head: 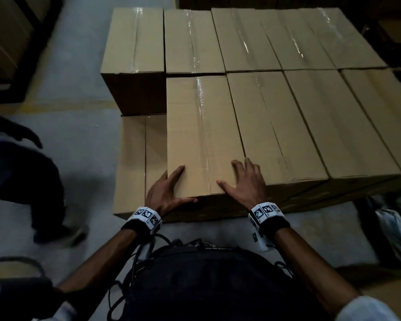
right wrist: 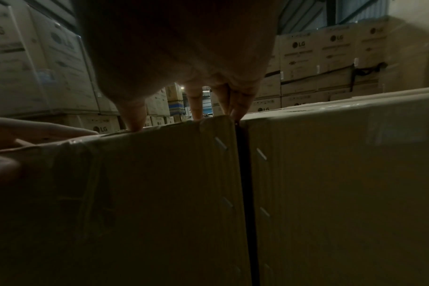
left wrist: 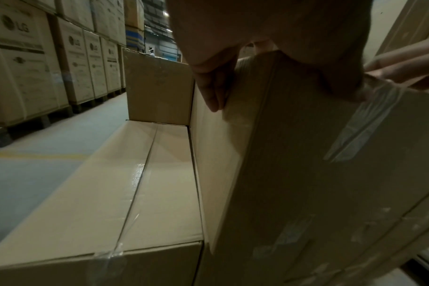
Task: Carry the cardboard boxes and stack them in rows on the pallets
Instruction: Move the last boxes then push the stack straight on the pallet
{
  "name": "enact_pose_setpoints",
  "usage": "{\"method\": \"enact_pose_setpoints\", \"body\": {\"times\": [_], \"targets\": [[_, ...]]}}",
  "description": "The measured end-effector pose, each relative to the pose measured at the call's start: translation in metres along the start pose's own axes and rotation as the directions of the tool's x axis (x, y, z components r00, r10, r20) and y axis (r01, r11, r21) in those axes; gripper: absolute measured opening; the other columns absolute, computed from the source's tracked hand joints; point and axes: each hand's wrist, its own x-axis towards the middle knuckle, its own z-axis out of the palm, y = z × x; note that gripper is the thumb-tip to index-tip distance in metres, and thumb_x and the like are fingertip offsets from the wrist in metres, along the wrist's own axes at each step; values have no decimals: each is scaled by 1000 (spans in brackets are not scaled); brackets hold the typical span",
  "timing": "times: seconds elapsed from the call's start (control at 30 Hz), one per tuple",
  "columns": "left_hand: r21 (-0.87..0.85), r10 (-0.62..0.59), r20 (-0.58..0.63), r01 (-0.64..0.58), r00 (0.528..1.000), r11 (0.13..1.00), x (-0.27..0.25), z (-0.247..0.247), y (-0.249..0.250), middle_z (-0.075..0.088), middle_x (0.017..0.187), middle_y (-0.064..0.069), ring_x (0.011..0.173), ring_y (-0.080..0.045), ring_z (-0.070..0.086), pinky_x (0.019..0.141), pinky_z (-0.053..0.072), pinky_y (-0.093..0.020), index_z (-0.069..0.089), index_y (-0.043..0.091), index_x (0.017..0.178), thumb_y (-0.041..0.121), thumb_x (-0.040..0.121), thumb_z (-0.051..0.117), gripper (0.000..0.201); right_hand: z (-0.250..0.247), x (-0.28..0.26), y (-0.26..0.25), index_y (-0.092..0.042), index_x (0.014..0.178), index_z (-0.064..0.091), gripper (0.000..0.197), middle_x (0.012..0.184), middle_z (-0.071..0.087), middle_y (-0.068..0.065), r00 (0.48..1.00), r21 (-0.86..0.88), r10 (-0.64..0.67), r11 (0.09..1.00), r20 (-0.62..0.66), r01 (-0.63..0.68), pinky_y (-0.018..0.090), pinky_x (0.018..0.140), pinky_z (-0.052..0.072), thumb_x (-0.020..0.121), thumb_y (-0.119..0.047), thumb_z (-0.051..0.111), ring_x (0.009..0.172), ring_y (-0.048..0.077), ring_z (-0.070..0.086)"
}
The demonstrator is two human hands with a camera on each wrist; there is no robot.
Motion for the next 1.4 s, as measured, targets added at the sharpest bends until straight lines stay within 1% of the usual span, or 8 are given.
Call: {"method": "enact_pose_setpoints", "body": {"times": [0.1, 0.2, 0.3, 0.37, 0.47, 0.6, 0.77, 1.4], "targets": [[-20, 4, -2, -4, 1000, 1000, 0, 3, -2, 46, 152, -6, 135, -32, 50, 107, 49, -50, 21, 50, 156, 95, 49, 69, 126, -4, -5, 7, -30, 152, 36, 89, 164, 26, 15, 997, -19, -37, 999, 72, 38, 48, 117, 34, 81, -79, 59, 147, 36, 28], [-28, 1, -17, -2, 1000, 1000, 1, 4, -6, 45, 154, -4, 138, -30, 48, 110, 48, -49, 19, 51, 156, 94, 50, 71, 126, -8, -8, 16, -36, 153, 32, 100, 165, 26, 16, 992, -134, -90, 986, 92, 102, 54, 122, 22, 72, -92, 49, 152, 35, 21], [-23, 2, -37, -3, 999, 1000, -1, 6, -8, 45, 155, -1, 139, -27, 47, 112, 46, -44, 21, 48, 158, 89, 53, 74, 124, -6, -8, 30, -42, 159, 16, 112, 171, 8, 15, 971, -159, -129, 974, 203, 162, 57, 124, 12, 68, -92, 57, 157, 34, 6], [-17, 0, -24, -1, 1000, 1000, -2, 7, -8, 43, 157, -1, 142, -28, 44, 112, 45, -46, 18, 50, 158, 85, 57, 76, 121, -4, -8, 39, -45, 161, 5, 110, 172, 0, 12, 962, -198, -149, 961, 227, 195, 58, 124, 12, 76, -74, 69, 158, 33, 4], [0, -5, 22, 5, 1000, 1000, -2, 8, -10, 40, 159, -4, 144, -31, 42, 110, 46, -50, 9, 58, 156, 72, 63, 82, 119, 2, -7, 47, -47, 160, -4, 104, 172, -4, 9, 965, -243, -180, 944, 194, 224, 56, 122, 16, 89, -49, 71, 158, 31, 5], [15, 8, 32, -9, 999, 1000, 0, 7, -9, 41, 159, -5, 141, -32, 45, 107, 49, -50, 5, 61, 155, 53, 64, 89, 124, 4, -5, 49, -48, 160, -8, 100, 172, -10, 7, 959, -229, -185, 945, 213, 233, 55, 123, 13, 93, -48, 68, 159, 27, -1], [24, 21, 18, -22, 1000, 999, 3, 4, -8, 40, 160, -3, 144, -30, 42, 111, 46, -47, 6, 59, 156, 44, 68, 90, 122, -1, 0, 46, -49, 159, -6, 100, 171, -14, 5, 957, -201, -175, 954, 232, 223, 55, 124, 11, 94, -42, 69, 159, 25, -5], [14, 13, 86, -14, 996, 1000, 17, -18, -8, 45, 157, -4, 136, -31, 50, 107, 49, -49, 17, 49, 159, 27, 63, 96, 126, -6, 11, 39, -54, 158, -4, 114, 172, -3, 3, 962, -207, -170, 954, 215, 215, 56, 125, 15, 86, -28, 80, 159, 29, 3]]}}
